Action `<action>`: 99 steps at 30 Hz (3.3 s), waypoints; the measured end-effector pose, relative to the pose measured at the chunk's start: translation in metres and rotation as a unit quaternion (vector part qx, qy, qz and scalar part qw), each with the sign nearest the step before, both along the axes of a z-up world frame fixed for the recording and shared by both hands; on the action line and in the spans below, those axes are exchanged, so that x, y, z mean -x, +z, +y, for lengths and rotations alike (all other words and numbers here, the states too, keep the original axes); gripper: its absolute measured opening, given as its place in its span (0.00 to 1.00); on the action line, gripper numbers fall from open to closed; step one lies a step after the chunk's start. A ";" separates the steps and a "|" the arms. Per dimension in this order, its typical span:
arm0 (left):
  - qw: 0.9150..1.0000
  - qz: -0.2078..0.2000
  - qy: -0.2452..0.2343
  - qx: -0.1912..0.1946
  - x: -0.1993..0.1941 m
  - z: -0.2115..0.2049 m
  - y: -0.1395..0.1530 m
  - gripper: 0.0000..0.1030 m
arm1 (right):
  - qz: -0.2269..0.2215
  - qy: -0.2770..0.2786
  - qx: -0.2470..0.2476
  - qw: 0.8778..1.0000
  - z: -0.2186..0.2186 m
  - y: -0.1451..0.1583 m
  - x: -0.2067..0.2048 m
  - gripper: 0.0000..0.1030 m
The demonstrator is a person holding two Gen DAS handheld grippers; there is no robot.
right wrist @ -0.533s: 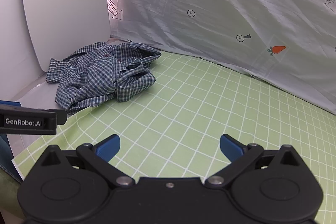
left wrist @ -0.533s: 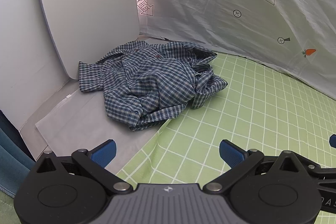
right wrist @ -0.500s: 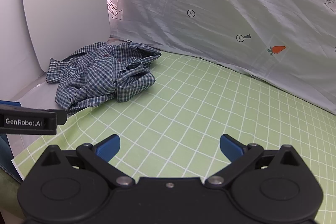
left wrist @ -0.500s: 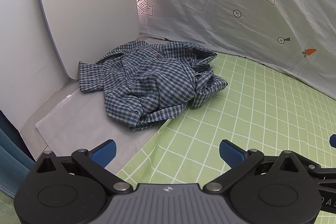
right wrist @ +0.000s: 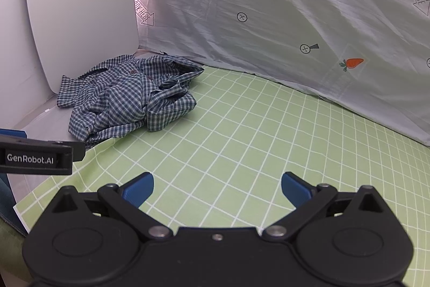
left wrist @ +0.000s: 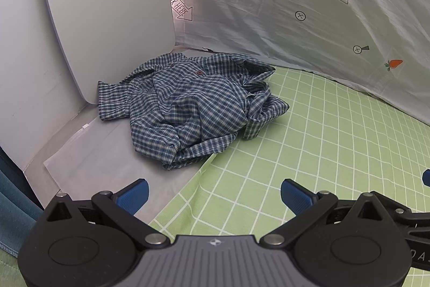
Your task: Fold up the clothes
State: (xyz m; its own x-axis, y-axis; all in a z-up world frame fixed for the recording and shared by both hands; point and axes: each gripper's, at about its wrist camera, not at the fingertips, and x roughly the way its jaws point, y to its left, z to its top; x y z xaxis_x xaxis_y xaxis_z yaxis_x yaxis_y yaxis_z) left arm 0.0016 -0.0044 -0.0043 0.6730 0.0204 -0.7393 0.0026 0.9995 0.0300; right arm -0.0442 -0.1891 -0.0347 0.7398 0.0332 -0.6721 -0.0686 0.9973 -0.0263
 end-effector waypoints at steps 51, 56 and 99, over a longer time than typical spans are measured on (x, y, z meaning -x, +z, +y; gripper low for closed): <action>0.999 0.031 -0.007 -0.004 -0.003 -0.005 -0.008 1.00 | 0.015 0.000 0.003 1.000 0.004 -0.010 -0.003 0.99; 0.999 0.047 -0.004 -0.006 -0.010 -0.006 -0.014 1.00 | 0.026 -0.005 0.003 1.000 0.003 -0.014 -0.014 0.99; 0.990 0.023 0.072 0.115 -0.188 0.096 -0.039 0.12 | -0.011 -0.006 -0.080 0.997 0.017 -0.044 -0.211 0.08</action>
